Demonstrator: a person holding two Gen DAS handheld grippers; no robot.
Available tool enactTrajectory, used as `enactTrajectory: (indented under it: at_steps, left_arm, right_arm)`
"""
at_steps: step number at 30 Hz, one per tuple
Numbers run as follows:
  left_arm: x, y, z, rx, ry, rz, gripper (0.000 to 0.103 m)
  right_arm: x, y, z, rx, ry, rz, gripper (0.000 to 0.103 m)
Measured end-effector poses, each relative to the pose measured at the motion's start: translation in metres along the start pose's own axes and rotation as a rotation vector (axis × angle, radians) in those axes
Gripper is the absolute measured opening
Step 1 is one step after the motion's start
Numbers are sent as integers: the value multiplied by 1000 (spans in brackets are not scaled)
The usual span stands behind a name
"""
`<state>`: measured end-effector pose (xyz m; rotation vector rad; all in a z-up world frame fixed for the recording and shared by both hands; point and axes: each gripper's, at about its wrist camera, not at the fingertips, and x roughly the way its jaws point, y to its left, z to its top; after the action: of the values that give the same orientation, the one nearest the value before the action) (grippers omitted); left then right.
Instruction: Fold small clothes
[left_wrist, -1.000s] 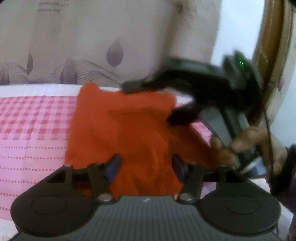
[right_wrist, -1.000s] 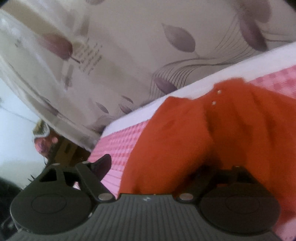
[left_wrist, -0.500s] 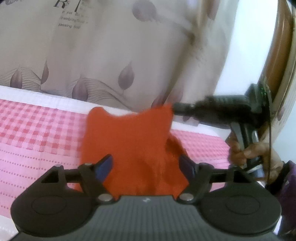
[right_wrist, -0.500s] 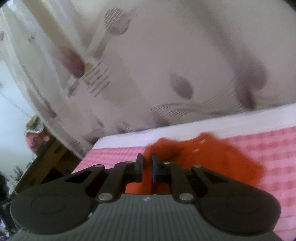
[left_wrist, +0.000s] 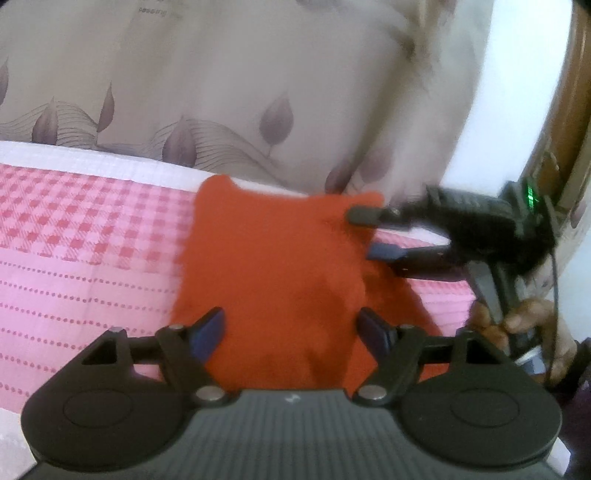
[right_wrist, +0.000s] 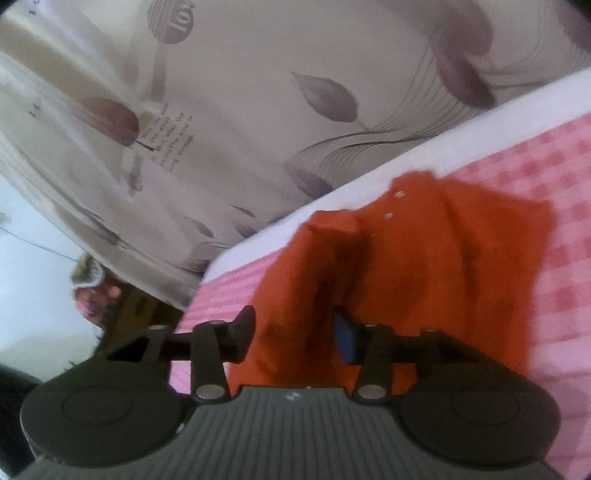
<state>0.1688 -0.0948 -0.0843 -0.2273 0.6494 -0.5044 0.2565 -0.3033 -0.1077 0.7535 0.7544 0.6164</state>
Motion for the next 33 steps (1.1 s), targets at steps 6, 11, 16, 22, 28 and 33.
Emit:
enactTrajectory:
  at_steps: [6,11,16,22,28,33]
  left_arm:
    - [3,-2,-4,29,3,0,78]
    - [-3,-1,-2,18,1,0,78]
    - [-14,-8,8,25,-35,-10,78]
    - [-18,-19,17,39,-63,-36,78]
    - [-5,-26,12,75,-40,-11,78]
    - [6,-15,6,55,-9,9,78]
  right_arm:
    - [40,11,-2,-20,63,-28,52]
    - [41,29,-7,-128,57,-49,20]
    - [12,51,13,-233,24,-73,13]
    - [-32,43,45,-278,-20,-148,12]
    - [-47,-3,45,-201,-33,-208,12]
    - [-46,-23,28,-24,-34,-50,21]
